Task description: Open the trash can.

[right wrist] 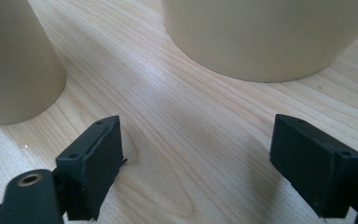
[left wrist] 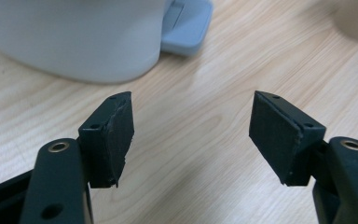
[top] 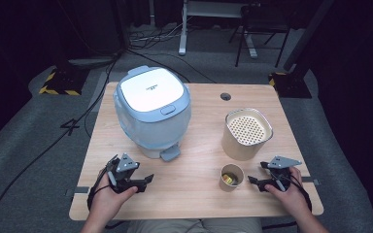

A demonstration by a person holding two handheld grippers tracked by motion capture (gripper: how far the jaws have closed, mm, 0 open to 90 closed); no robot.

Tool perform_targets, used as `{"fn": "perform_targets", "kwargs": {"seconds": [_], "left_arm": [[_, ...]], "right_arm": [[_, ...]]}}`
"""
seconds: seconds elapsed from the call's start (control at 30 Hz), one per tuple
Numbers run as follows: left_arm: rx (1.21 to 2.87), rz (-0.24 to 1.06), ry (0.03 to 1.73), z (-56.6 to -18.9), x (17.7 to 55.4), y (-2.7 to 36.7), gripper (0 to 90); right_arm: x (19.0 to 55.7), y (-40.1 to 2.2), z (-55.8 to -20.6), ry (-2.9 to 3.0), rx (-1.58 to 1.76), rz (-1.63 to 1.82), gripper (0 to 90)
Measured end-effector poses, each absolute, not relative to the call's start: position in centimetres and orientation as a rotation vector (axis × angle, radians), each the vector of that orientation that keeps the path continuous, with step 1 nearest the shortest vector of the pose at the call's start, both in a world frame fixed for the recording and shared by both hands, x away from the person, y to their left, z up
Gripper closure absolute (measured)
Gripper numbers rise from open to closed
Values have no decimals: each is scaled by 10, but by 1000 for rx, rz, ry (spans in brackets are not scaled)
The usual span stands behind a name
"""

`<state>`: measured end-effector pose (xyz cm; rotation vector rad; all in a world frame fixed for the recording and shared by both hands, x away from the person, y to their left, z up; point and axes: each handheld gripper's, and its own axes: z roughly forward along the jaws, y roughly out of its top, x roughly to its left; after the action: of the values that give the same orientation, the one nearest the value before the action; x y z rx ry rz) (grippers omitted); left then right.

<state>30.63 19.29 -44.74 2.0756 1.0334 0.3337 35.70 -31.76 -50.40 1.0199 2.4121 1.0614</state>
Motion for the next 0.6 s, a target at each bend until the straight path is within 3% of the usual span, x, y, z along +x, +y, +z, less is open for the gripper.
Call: {"fn": "perform_targets", "kwargs": {"seconds": [0.6], "left_arm": [[1857,450,848,-383,315,195,350]], "right_arm": [[358,-317,-504,2412,1015,1061,171]]}}
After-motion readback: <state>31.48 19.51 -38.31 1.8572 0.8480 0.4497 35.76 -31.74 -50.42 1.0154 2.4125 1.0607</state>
